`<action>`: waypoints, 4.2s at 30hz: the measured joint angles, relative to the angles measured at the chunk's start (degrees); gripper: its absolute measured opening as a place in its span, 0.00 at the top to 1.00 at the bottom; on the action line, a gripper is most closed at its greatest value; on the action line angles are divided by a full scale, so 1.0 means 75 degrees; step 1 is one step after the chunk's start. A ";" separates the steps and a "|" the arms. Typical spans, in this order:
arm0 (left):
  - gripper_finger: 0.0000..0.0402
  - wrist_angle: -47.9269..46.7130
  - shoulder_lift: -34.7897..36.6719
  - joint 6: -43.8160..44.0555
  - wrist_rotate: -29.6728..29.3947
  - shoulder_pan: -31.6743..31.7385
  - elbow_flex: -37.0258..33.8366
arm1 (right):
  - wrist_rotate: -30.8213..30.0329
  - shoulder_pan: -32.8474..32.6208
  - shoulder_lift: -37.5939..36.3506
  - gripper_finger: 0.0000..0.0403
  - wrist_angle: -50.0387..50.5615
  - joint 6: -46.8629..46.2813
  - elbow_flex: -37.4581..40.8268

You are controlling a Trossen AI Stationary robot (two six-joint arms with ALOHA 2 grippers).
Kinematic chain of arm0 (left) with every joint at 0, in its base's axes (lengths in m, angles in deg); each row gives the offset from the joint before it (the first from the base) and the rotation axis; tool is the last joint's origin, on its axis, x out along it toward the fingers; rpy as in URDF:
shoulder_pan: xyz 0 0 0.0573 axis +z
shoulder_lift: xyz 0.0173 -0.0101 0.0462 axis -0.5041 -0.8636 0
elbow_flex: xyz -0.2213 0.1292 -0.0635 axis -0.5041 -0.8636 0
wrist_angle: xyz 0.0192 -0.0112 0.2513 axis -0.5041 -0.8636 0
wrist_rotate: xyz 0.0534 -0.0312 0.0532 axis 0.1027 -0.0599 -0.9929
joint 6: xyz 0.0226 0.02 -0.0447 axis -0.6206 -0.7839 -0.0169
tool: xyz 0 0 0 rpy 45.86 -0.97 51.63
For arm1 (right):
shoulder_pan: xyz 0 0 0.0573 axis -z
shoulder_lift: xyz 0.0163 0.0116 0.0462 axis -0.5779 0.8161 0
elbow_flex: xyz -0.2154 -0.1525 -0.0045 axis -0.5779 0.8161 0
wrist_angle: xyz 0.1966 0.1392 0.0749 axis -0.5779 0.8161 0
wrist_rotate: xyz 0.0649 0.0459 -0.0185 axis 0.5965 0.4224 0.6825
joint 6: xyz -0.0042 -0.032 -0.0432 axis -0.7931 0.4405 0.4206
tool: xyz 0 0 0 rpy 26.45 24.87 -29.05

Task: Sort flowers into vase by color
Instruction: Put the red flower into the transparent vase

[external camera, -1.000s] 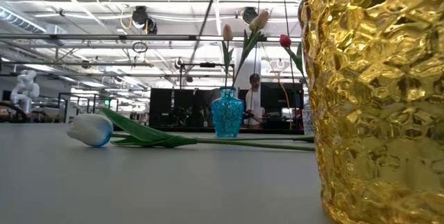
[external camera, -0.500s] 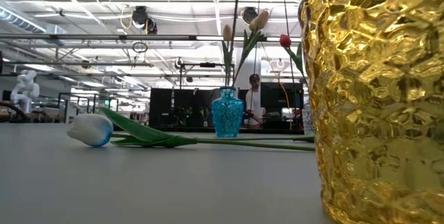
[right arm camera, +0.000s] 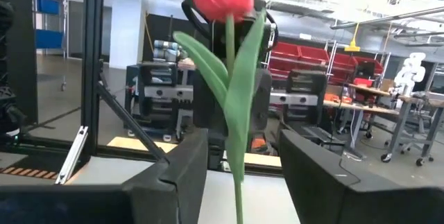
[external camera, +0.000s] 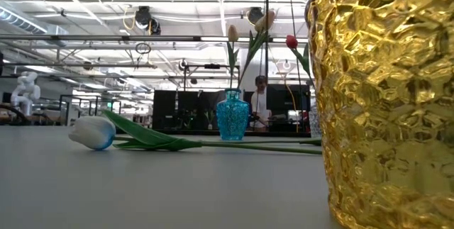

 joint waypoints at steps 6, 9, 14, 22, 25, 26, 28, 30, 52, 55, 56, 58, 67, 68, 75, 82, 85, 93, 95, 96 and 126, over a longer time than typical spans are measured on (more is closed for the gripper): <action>1.00 0.0390 -0.0188 -0.0003 0.0044 0.0074 0.0000 | 0.0001 0.0000 0.0000 0.58 -0.0006 -0.0057 0.0000; 1.00 0.0595 -0.0357 0.0000 0.0049 0.0081 0.0003 | 0.0001 0.0000 0.0000 0.58 -0.0012 -0.0058 0.0000; 1.00 0.0967 -0.0641 0.0041 0.0385 0.0079 0.0090 | 0.0003 0.0000 -0.0003 0.58 -0.0081 -0.0187 0.0000; 1.00 0.0967 -0.0953 -0.0017 0.0399 0.0099 0.0367 | 0.0001 0.0000 -0.0003 0.58 -0.0157 -0.0582 0.0000; 1.00 0.0959 -0.0982 -0.0006 0.0399 0.0121 0.0364 | 0.0001 0.0000 -0.0003 0.58 -0.0152 -0.0661 0.0000; 1.00 0.0998 -0.0983 -0.0011 0.0399 0.0121 0.0362 | 0.0001 0.0000 -0.0003 0.58 -0.0157 -0.0664 0.0000; 1.00 0.1098 -0.0969 -0.0014 0.0397 0.0124 0.0361 | 0.0001 0.0000 -0.0003 0.58 -0.0157 -0.0709 0.0000; 1.00 0.1133 -0.0969 -0.0023 0.0396 0.0121 0.0361 | 0.0001 0.0000 -0.0003 0.58 -0.0171 -0.0842 0.0000; 1.00 0.1035 -0.0969 -0.0003 0.0388 0.0121 0.0358 | -0.0005 0.0000 0.0682 0.58 -0.1219 -0.1473 0.0000; 1.00 0.1006 -0.0969 0.0000 0.0388 0.0121 0.0358 | -0.0008 0.0000 0.0683 0.58 -0.1420 -0.1397 0.0000; 1.00 0.1004 -0.0969 0.0000 0.0388 0.0121 0.0358 | -0.0010 0.0000 0.0682 0.58 -0.1438 -0.1352 -0.0003; 1.00 0.0999 -0.0969 0.0000 0.0385 0.0121 0.0358 | -0.0011 0.0000 0.0682 0.58 -0.1409 -0.1333 -0.0003; 1.00 0.1005 -0.0969 0.0003 0.0382 0.0121 0.0358 | -0.0011 0.0000 0.0682 0.79 -0.1368 -0.1246 -0.0003; 1.00 0.1005 -0.0969 0.0003 0.0382 0.0121 0.0358 | -0.0010 0.0000 0.0682 0.83 -0.1367 -0.1234 -0.0003; 0.97 0.1005 -0.0969 0.0037 0.0382 0.0121 0.0358 | -0.0014 0.0000 0.0682 0.98 -0.1371 -0.1117 -0.0003; 0.93 0.1005 -0.0969 0.0058 0.0382 0.0121 0.0353 | -0.0011 0.0000 0.0679 0.99 -0.1241 -0.1174 -0.0003; 0.90 0.0999 -0.0969 0.0060 0.0382 0.0121 0.0353 | -0.0011 0.0000 0.0676 1.00 -0.1179 -0.1133 -0.0003; 0.76 0.0629 -0.0957 0.0061 0.0212 0.0121 0.0353 | -0.0569 -0.0022 0.0347 1.00 -0.0503 -0.0890 -0.0003; 0.74 0.0403 -0.0957 0.0058 0.0158 0.0121 0.0353 | -0.0752 -0.0023 0.0144 1.00 -0.0220 -0.0841 -0.0003; 0.74 0.0331 -0.0957 0.0058 0.0143 0.0121 0.0353 | -0.0784 -0.0023 0.0032 1.00 -0.0050 -0.0835 -0.0003; 0.73 -0.4729 0.1306 0.0438 -0.2452 0.0121 -0.0017 | -0.3354 -0.0482 -0.4904 1.00 0.5607 -0.0379 -0.0003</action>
